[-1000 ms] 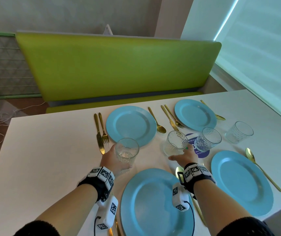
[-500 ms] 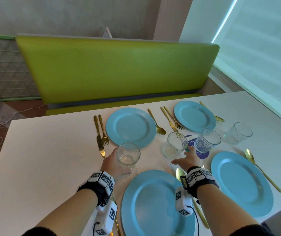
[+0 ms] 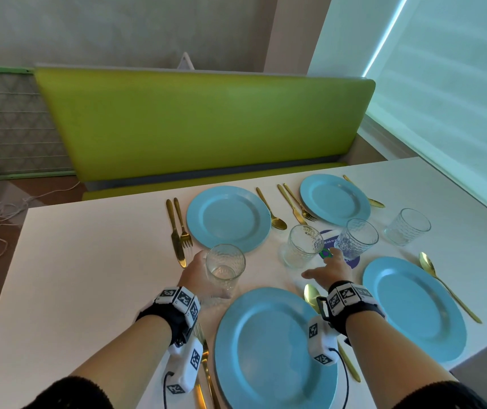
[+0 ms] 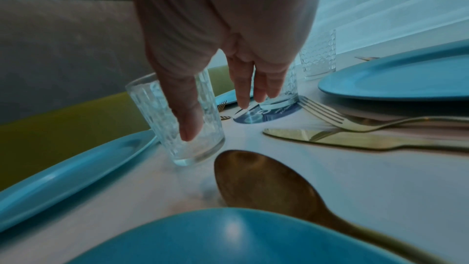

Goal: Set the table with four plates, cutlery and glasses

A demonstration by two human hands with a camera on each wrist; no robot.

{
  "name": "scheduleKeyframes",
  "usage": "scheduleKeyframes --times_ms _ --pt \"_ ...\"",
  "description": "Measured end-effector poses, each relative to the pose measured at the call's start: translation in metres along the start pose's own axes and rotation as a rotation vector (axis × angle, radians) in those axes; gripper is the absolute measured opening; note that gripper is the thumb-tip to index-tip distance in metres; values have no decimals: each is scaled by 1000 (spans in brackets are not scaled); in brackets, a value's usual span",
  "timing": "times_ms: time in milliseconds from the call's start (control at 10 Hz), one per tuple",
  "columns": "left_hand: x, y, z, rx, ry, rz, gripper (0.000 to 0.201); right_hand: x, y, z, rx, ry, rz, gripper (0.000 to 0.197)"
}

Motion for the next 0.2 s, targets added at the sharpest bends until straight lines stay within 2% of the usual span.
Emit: scheduleKeyframes --times_ms 100,200 --pt "-7 2 1 9 -31 -1 115 -9 11 1 -18 -49 -16 93" --pt "-18 11 0 64 -47 9 107 -18 31 3 -36 -94 -54 94"
Point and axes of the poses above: each hand's wrist, its own y-axis away from the middle knuckle, its own x-axis out of the palm, z = x × y, the point moved 2 cm from there along -y, towards the middle knuckle, and after that the axes turned 3 degrees about -y, right-handed, at the moved point
